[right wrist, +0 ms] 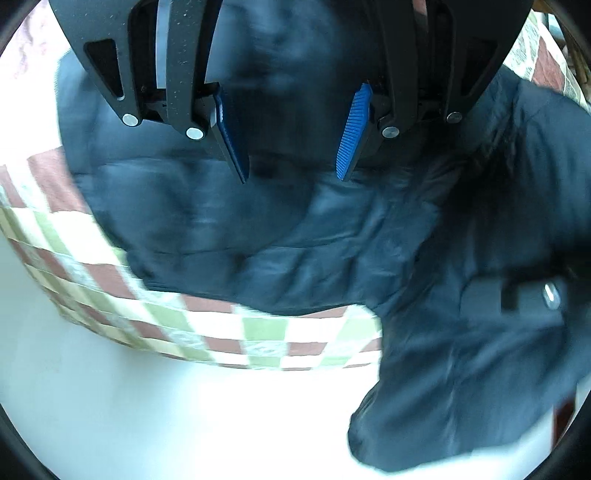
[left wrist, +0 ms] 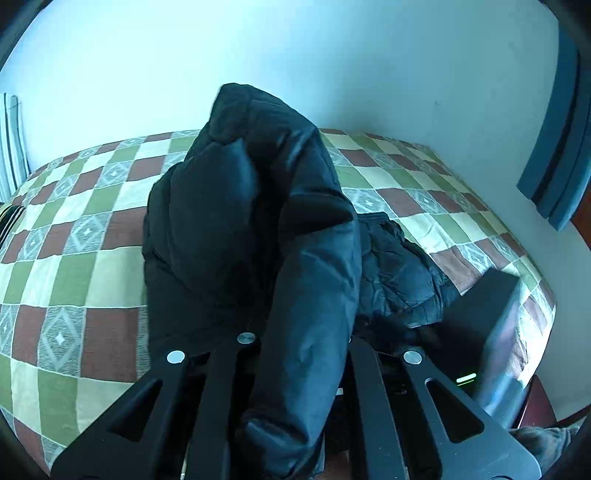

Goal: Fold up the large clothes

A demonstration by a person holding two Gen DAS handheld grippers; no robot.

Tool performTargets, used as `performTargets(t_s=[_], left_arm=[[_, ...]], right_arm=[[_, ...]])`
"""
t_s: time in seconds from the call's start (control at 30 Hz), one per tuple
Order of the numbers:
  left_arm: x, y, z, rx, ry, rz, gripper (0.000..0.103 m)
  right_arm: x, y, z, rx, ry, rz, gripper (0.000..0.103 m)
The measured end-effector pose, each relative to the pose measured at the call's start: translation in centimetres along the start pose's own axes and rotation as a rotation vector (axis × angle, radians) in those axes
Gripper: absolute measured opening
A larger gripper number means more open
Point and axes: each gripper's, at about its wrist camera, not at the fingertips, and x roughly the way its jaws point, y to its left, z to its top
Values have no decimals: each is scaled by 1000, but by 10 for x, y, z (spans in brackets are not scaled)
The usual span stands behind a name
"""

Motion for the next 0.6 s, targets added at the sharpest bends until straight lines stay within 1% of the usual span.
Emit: performTargets(t_s=[0.13,0.2,0.3,0.4,0.5,0.6], left_arm=[[16,-27,-2,36,16,-7,8],[24,-42,-3,62,22,0,8],[39,-65,-7,106,40,11,8],[59,-87,-13,139,77,-3,8],[79,-113,-22,192,110,0,8],[92,-136,-31,242,118,9,8]], right_arm=[[-19,-45,-5,31,5,-78,55],[-26,-66,-10,41,11,-123,55],[-32,-89,-17,65,21,-148,55],[-38,-114,-24,100,25,-169,55],[-41,-130,-30,124,27,-184,55],[-44,-146,-37,143,32,-215,55]])
